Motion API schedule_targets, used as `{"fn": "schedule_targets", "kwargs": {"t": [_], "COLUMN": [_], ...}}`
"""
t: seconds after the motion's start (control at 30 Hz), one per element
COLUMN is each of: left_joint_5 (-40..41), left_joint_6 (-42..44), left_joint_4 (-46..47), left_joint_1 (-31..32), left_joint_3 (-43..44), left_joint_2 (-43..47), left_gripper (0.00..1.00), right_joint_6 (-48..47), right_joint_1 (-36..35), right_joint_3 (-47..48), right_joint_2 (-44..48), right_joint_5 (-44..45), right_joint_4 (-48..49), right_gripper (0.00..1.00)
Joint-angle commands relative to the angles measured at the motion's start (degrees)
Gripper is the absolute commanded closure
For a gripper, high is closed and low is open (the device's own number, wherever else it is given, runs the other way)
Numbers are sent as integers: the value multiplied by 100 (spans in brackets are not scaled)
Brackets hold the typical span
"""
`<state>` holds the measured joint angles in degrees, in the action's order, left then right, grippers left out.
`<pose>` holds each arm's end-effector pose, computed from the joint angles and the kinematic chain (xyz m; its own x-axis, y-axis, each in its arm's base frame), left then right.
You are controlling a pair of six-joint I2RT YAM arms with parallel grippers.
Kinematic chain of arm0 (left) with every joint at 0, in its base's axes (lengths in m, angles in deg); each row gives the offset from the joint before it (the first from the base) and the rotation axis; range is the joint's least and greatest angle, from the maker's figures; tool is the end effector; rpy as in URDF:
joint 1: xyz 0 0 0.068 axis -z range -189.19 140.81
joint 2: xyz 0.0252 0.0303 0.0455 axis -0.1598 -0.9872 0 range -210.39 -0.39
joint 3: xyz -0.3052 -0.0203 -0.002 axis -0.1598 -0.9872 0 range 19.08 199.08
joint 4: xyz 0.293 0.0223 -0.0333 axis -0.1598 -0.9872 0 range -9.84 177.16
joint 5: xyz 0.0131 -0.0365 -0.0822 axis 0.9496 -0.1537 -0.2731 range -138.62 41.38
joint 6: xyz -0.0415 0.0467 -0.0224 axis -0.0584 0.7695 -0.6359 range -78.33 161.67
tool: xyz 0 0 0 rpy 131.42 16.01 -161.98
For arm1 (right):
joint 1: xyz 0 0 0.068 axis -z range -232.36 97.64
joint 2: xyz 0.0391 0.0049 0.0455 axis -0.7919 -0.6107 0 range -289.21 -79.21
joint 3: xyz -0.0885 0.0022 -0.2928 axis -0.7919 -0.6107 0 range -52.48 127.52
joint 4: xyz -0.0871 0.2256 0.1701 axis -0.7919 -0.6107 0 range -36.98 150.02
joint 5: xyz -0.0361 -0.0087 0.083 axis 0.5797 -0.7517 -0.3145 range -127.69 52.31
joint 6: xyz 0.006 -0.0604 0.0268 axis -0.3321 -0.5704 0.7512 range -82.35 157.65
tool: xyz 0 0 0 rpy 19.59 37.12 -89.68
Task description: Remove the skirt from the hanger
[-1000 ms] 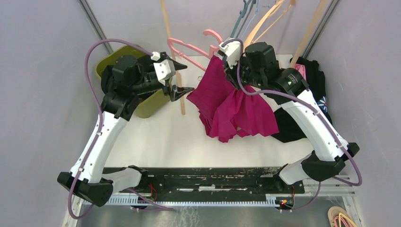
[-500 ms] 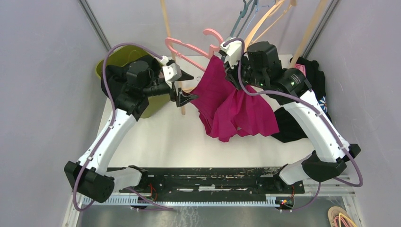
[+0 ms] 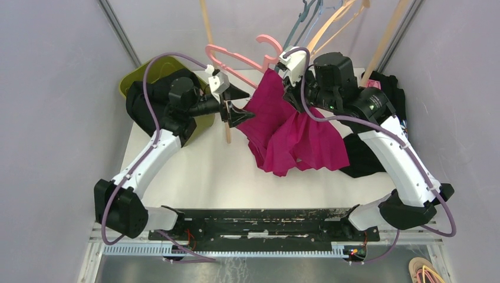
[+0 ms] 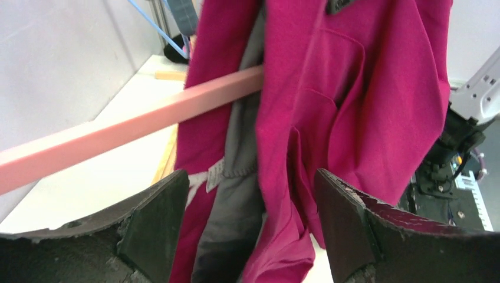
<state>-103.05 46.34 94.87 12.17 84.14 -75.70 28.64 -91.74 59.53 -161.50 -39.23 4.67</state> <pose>0.2977 -0.1624 0.4062 0.0377 0.0362 -0.9986 0.9688 0.2435 0.0454 0.2376 0.1970 0.5457 -0.2280 -0.3897 -0.8923 -0.6973 0.7049 -0.1297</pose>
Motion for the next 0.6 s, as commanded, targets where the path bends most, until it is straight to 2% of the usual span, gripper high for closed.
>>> {"fn": "schedule_targets", "kwargs": {"t": [0.0, 0.17, 0.37, 0.47, 0.57], "left_joint_5": [-44, 394, 676, 638, 573], "left_joint_6": [-1481, -3517, -6127, -6855, -6839], "left_joint_4": [2195, 5104, 8383, 8959, 8830], "left_joint_1": [14, 17, 20, 58, 175], "left_joint_3": [-90, -604, -772, -478, -254], "left_joint_2": [-146, -570, -1661, -2069, -2097], "left_gripper": [16, 16, 17, 27, 30], "right_joint_6": [64, 57, 69, 120, 178], "right_joint_1": [-3, 0, -2, 0, 0], "right_joint_3": [345, 340, 404, 435, 385], "right_joint_2": [350, 414, 452, 458, 480], "right_joint_5": [-83, -75, -81, -147, -219], "right_joint_4": [552, 563, 534, 507, 513], "right_gripper": [99, 99, 99, 99, 99]}}
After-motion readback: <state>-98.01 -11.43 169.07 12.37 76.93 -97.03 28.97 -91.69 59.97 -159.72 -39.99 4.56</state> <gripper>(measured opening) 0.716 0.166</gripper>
